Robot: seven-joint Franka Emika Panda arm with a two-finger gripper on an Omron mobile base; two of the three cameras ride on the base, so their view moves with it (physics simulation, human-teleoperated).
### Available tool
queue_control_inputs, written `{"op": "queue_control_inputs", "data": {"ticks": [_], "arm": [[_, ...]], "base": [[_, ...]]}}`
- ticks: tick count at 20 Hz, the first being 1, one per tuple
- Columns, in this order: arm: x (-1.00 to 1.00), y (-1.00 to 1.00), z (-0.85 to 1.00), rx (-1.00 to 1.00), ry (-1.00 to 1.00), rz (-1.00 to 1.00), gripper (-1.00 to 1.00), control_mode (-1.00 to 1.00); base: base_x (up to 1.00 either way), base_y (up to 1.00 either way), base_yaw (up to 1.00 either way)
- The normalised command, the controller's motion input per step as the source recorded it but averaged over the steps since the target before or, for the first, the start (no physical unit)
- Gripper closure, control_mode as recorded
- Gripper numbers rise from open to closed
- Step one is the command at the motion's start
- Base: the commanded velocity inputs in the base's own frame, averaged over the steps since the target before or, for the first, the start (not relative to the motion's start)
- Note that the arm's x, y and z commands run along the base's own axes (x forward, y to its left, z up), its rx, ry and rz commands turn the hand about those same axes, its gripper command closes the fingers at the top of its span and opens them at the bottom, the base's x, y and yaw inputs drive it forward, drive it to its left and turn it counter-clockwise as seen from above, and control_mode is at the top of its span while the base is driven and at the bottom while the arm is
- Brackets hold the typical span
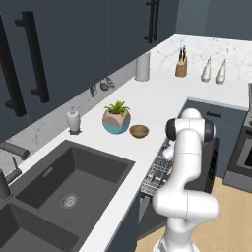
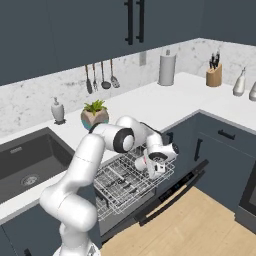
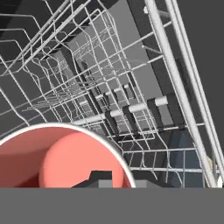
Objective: Pick up the cup and bowl from the counter, place them in the dishwasher, and close the dishwasher door.
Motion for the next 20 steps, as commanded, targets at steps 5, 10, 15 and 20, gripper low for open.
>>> {"op": "queue_control_inputs", "data": {"ticks": [5, 10, 15, 20], "arm": [[-0.25, 0.54, -0.43, 0.07, 0.01, -0.14, -1.0, -1.0], [-0.16, 0.31, -0.23, 0.03, 0.0, -0.17, -1.0, -1.0], [-0.27, -0.1, -0.01, 0.01, 0.02, -0.17, -1.0, -1.0], [-0.54, -0.43, 0.26, 0.01, 0.02, -0.14, -1.0, -1.0]], "base": [[0.0, 0.0, 0.0], [0.0, 0.0, 0.0], [0.0, 0.0, 0.0], [0.0, 0.0, 0.0]]}}
